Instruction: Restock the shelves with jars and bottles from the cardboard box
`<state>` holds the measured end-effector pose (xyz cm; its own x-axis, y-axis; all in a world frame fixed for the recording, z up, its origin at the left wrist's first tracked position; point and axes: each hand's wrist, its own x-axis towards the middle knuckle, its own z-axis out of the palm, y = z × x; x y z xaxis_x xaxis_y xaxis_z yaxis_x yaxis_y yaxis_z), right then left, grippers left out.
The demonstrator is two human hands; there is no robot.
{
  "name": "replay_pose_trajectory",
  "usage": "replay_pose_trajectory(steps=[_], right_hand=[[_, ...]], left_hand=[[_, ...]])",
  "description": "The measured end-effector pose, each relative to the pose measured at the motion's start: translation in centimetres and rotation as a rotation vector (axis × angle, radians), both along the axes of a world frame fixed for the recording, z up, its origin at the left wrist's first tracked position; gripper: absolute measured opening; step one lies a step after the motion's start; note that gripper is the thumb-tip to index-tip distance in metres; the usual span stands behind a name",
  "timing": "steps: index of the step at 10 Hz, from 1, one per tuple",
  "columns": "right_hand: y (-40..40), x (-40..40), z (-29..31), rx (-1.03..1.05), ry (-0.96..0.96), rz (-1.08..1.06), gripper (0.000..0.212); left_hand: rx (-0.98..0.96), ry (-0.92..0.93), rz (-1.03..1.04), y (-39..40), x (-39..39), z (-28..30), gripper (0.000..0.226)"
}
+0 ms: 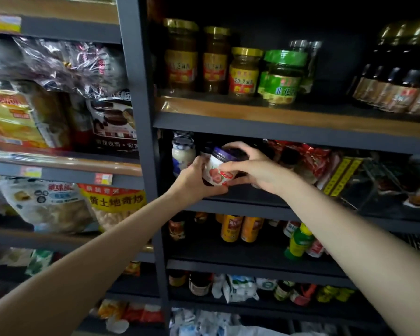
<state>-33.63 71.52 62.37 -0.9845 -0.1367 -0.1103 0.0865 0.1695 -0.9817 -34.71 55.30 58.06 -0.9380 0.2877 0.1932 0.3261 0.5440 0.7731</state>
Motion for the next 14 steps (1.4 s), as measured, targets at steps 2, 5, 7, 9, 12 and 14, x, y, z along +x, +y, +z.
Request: replay_pose_trajectory(steps=[2,5,7,9,12,14], right_hand=[[-1.1,-3.3,-1.8,0.302,0.061,-0.057,0.045],[-3.3,-6.4,-3.7,0.420,0.188,-0.068,0.046],[-3.0,-7.3,-4.3,0.687,0.353,-0.085,0.049],[-2.1,-5.9,-5.4,0.858,0.547,-0.189,0.033],[-4.4,-5.6,-4.4,1.084,0.470,-0.179,0.039],[-4.7,-0.6,-2.4,1.039,0.540,-0.110,0.028]], left_hand=[[-0.198,0.089,-0.005,-2.5,-1.5,-1.0,0.062],[-0.369,0.122,-0.045,-1.8,-2.5,-1.8,0.058],[-0.412,0.465,-0.015,-2.0,-2.9,-2.0,0.048],[-0.717,0.746,-0.020,-1.6,-4.0,-2.2,0.039],[-0.944,0.787,0.017,-1.5,-3.6,-1.1,0.031],[-0.771,0.928,0.001,-1.7,-2.0,-0.3,0.041]])
